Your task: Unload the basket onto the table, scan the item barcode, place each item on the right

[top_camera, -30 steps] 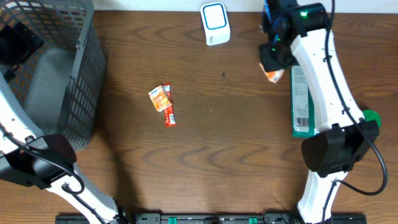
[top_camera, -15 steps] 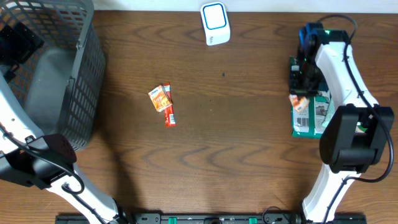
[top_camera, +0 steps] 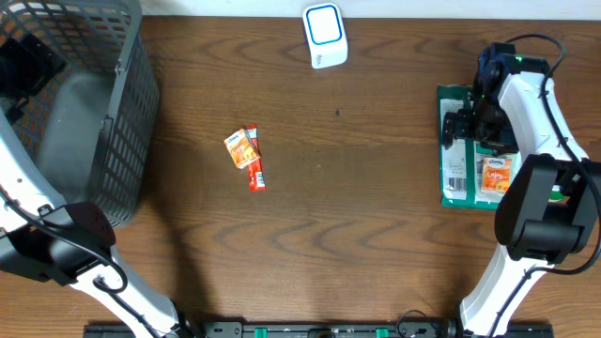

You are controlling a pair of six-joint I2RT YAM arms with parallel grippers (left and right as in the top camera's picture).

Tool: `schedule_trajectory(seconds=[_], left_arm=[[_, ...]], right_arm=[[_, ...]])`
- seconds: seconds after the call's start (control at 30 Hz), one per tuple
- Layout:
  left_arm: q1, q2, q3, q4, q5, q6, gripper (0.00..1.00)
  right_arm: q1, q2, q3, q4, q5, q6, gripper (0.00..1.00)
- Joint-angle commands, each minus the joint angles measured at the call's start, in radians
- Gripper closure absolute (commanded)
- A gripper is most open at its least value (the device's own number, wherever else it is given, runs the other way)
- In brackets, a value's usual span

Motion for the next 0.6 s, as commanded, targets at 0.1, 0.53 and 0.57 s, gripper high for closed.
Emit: schedule_trajectory(seconds=[0.1, 0.53, 0.57], left_arm=[[0.0, -0.023, 0.017, -0.003, -0.003, -0.001, 0.02], [0.0, -0.023, 0.017, -0.003, -0.003, -0.001, 0.02], [0.0, -0.023, 0.017, -0.003, -0.003, -0.001, 0.02]], right_arm=[[0.009, 0.007, -0.004, 0.012, -0.103, 0.012, 0.04], [0.201, 0.007, -0.004, 0.199, -0.681, 0.011, 0.23], [0.237, 0.007, -0.004, 0.218, -0.678, 0.011, 0.24]])
